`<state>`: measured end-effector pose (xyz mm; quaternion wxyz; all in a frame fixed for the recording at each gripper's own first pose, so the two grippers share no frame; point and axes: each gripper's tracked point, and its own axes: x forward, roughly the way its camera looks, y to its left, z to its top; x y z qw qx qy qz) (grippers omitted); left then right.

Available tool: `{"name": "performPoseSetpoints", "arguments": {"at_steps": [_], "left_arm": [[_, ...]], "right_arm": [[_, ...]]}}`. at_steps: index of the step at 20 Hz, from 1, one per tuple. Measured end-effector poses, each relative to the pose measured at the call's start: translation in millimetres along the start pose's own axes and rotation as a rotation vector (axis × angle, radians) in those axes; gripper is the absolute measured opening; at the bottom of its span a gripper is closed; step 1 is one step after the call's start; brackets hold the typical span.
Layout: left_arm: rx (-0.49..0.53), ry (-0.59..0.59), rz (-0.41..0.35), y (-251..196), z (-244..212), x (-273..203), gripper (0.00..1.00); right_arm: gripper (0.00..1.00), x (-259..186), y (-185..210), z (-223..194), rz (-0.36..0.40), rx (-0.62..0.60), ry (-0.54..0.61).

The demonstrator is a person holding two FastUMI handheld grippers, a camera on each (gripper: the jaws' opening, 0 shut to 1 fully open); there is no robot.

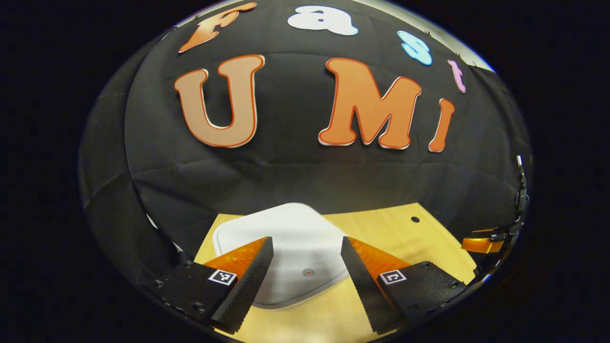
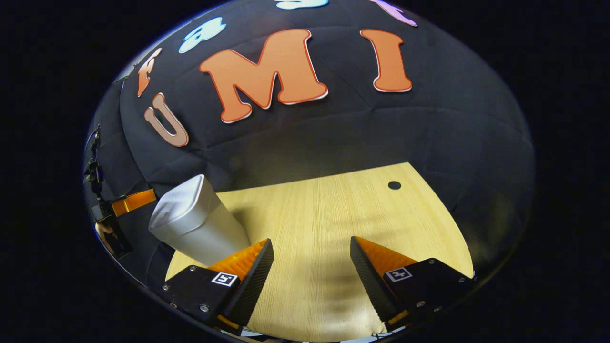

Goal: Press the lid of the desktop garbage bin to open it, pick up the crumpled paper on the desktop and throw it into the bin, then pick up the pop can on the desktop and drop it into the bin, and finally close the garbage bin lid.

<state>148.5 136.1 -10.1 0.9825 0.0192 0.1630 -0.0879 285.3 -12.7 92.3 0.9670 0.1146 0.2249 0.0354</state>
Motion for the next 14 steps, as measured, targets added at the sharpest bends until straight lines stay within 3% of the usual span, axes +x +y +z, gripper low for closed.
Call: {"name": "performPoseSetpoints", "arguments": {"at_steps": [5,9,14], "left_arm": [[-0.053,-0.195,-0.074,-61,41,-27,0.91],[-0.05,-0.221,-0.084,-87,31,-39,0.91],[-0.008,-0.249,-0.107,-115,26,-47,0.92]], "right_arm": [[0.96,-29,6,48,-0.021,-0.027,-0.196],[0.96,-57,-1,69,-0.08,-0.07,-0.343],[0.96,-74,-5,71,-0.132,-0.152,-0.406]]}}
